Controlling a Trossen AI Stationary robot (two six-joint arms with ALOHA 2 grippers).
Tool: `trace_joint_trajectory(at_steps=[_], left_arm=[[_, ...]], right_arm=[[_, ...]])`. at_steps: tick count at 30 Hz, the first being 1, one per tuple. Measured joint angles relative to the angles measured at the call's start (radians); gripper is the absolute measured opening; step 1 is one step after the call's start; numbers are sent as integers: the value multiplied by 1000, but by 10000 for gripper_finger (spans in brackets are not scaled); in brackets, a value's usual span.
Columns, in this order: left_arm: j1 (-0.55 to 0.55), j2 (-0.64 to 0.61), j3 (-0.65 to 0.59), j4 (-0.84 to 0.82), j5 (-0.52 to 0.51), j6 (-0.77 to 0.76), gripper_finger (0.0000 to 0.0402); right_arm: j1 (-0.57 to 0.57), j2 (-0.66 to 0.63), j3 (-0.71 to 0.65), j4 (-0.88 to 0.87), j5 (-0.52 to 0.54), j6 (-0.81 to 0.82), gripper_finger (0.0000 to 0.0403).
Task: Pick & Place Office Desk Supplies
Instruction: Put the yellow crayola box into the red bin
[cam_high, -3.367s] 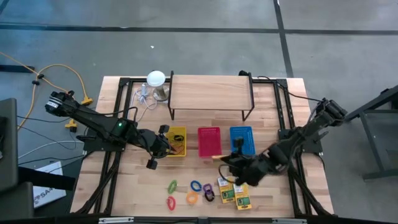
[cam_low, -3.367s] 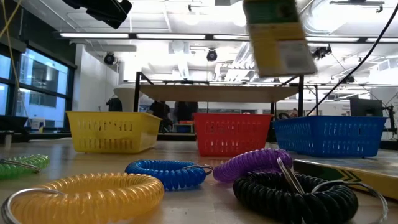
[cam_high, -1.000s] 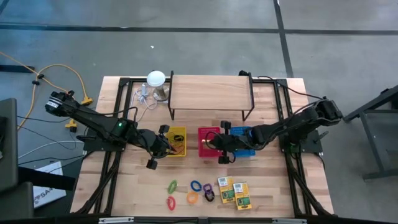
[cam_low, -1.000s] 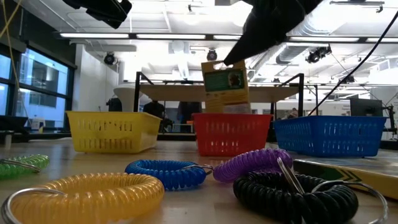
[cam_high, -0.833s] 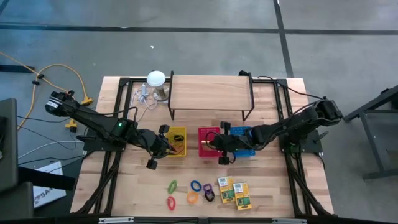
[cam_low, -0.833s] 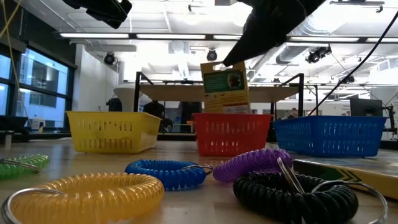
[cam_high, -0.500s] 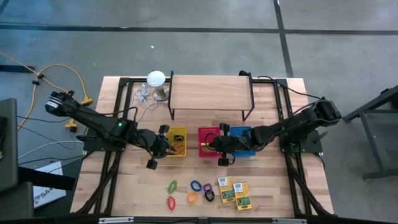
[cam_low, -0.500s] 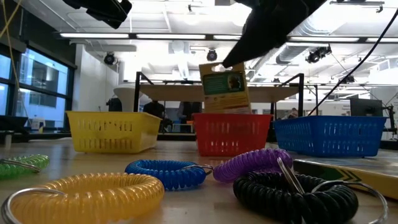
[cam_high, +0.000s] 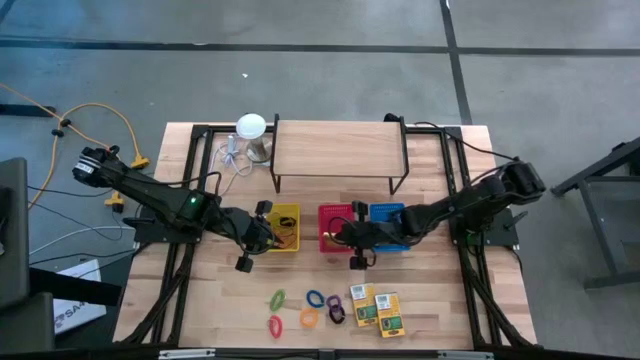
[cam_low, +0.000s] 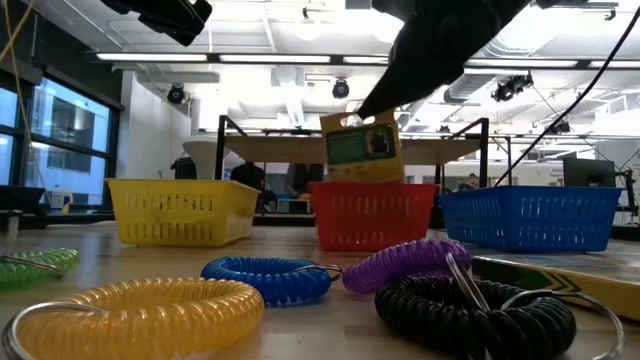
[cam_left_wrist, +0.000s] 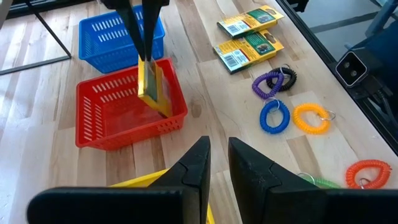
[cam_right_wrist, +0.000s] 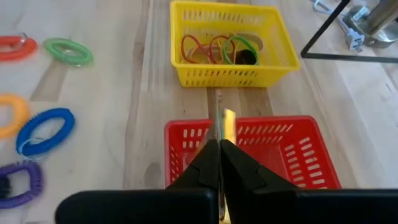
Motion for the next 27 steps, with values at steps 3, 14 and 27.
trace_joint_trajectory(at_steps=[3,14,27], left_arm=[[0,0,0,-1,0,0,54],[0,0,0,2,0,0,54],[0,0,0,11,0,0,54]], right_arm=[[0,14,0,-10,2,1,2],[-24,40,0,-31,10,21,2],[-51,44,0,-52,34,-9,5]])
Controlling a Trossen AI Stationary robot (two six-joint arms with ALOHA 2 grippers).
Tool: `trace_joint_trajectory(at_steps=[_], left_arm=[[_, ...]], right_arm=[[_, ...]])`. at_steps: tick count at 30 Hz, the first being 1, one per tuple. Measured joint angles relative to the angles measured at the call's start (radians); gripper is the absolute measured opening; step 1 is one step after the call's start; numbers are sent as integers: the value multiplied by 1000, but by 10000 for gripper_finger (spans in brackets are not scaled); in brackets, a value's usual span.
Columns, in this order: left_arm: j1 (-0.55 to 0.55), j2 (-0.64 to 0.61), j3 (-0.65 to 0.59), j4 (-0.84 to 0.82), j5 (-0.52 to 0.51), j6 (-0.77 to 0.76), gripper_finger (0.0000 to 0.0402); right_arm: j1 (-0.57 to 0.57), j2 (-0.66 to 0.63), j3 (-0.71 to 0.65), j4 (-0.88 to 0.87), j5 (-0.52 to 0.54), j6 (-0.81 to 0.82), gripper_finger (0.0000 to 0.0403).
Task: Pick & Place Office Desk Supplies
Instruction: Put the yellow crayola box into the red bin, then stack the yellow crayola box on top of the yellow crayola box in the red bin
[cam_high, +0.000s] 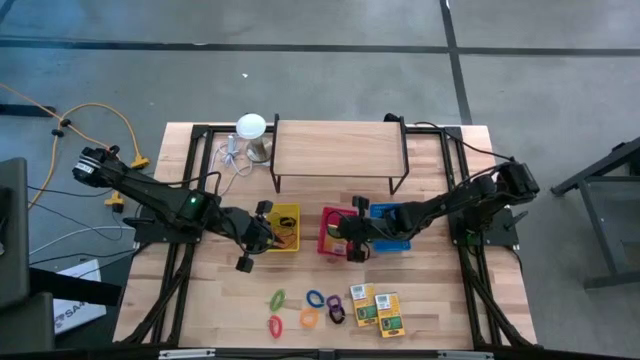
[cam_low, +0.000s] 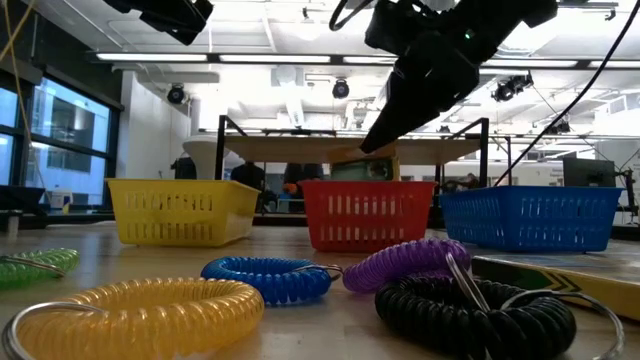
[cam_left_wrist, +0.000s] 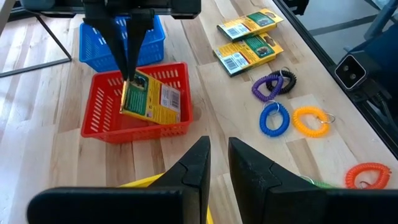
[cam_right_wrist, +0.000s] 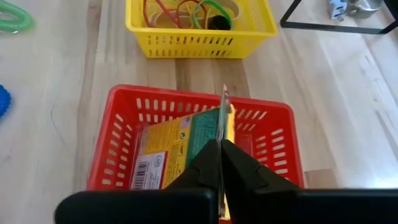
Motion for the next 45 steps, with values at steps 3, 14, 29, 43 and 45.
trace_joint_trajectory(at_steps=[3,14,29,43,45], left_arm=[[0,0,0,5,0,0,54],[0,0,0,4,0,0,54],[0,0,0,3,0,0,54],[0,0,0,6,0,0,54],[0,0,0,7,0,0,54]], right_arm=[[0,0,0,-3,19,0,18],[0,0,0,-2,19,10,74],[0,-33,0,24,22,-50,81],[2,-157,-1,49,92,-208,82],[4,-176,2,66,103,-230,82]])
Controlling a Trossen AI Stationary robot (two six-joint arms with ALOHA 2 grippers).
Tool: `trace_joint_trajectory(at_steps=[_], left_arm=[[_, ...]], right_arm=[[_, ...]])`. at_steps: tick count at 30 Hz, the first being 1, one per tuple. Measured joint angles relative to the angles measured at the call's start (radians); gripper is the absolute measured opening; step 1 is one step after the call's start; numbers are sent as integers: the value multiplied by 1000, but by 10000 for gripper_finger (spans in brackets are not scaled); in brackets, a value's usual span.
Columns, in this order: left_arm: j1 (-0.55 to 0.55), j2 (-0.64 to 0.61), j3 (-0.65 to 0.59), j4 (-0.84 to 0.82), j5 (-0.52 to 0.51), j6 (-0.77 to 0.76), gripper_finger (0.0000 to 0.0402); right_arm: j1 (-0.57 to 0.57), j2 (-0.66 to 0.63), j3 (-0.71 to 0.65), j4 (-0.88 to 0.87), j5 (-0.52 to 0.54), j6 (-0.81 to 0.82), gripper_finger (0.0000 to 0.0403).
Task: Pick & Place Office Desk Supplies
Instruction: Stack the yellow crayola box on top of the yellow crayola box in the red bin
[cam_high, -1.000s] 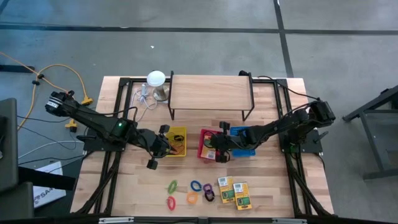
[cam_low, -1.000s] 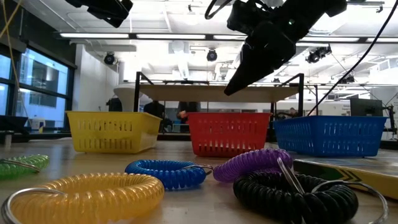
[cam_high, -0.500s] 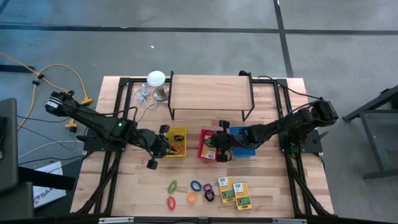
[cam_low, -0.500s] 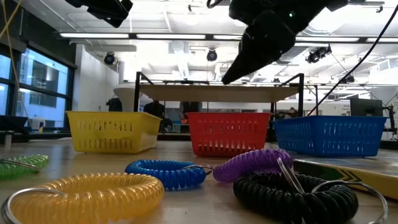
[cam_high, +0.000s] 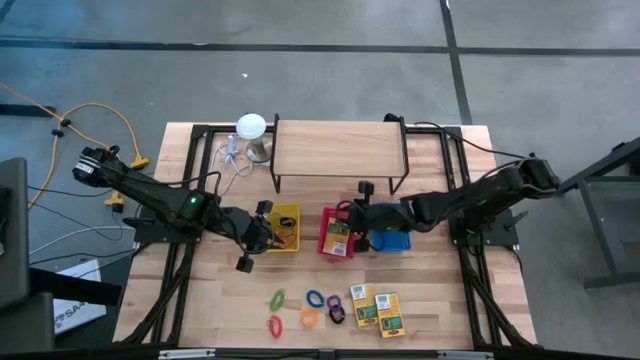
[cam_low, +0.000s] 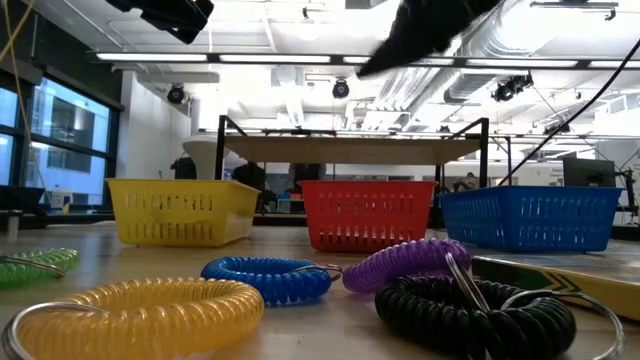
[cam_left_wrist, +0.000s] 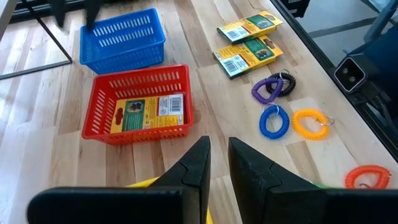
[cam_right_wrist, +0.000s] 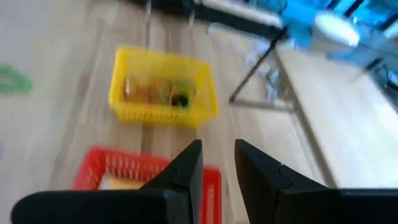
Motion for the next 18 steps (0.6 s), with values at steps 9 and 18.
trace_joint_trajectory(at_steps=[9,18], left_arm=[[0,0,0,16,0,0,54],[0,0,0,26,0,0,54]], right_arm=[[47,-29,-2,-94,-6,-7,82],[125,-39,-2,-198,-5,107,82]])
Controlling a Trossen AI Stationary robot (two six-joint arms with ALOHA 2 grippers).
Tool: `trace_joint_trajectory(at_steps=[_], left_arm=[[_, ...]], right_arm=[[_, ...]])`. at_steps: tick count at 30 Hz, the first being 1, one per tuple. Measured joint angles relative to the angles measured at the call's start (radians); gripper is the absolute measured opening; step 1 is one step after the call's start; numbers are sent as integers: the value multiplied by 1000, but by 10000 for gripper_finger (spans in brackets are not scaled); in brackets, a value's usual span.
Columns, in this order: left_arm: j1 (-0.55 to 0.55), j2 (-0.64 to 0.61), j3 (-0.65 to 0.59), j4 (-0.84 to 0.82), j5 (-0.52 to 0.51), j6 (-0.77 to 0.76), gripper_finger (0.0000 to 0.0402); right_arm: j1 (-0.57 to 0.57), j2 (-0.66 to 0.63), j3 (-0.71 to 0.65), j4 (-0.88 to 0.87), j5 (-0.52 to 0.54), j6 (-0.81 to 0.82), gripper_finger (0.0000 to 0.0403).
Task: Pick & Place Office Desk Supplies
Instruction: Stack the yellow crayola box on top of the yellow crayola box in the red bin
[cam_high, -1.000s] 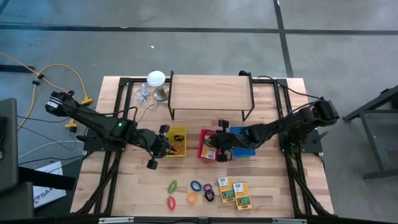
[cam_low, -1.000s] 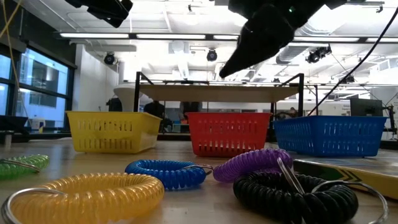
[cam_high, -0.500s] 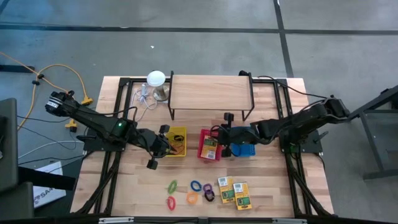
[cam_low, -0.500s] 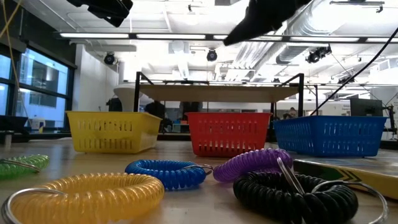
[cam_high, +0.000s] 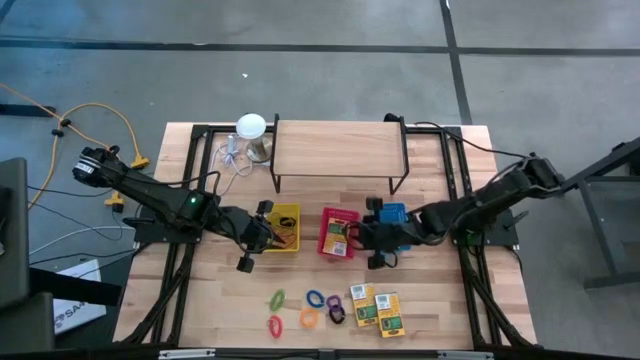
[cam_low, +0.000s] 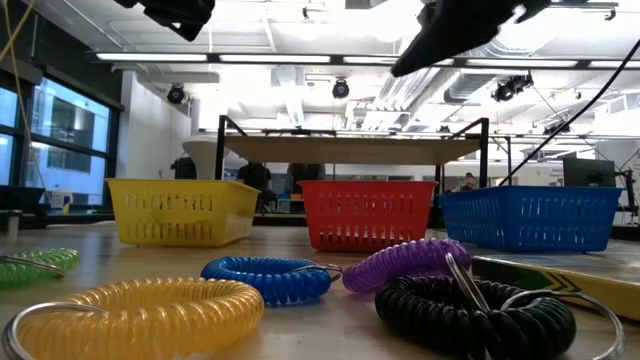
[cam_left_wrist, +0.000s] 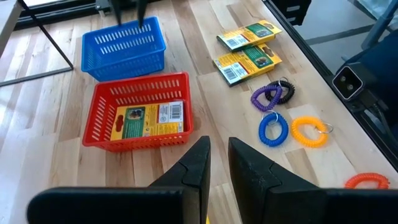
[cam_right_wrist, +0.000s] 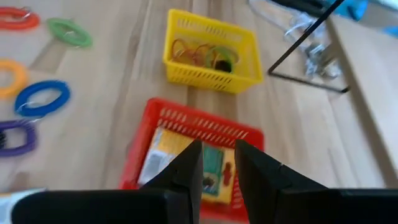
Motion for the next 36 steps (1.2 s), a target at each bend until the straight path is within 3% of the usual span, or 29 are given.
trace_joint_trajectory(at_steps=[10,17,25,36], left_arm=[[0,0,0,0,0,0,54],[0,0,0,0,0,0,54],[0,0,0,0,0,0,54],[0,0,0,1,0,0,54]], right_arm=[[110,-1,0,-153,-1,174,82],[191,-1,0,-160,3,188,82],[266,-1,0,-229,127,214,82],[378,-1,0,-263,171,312,82]])
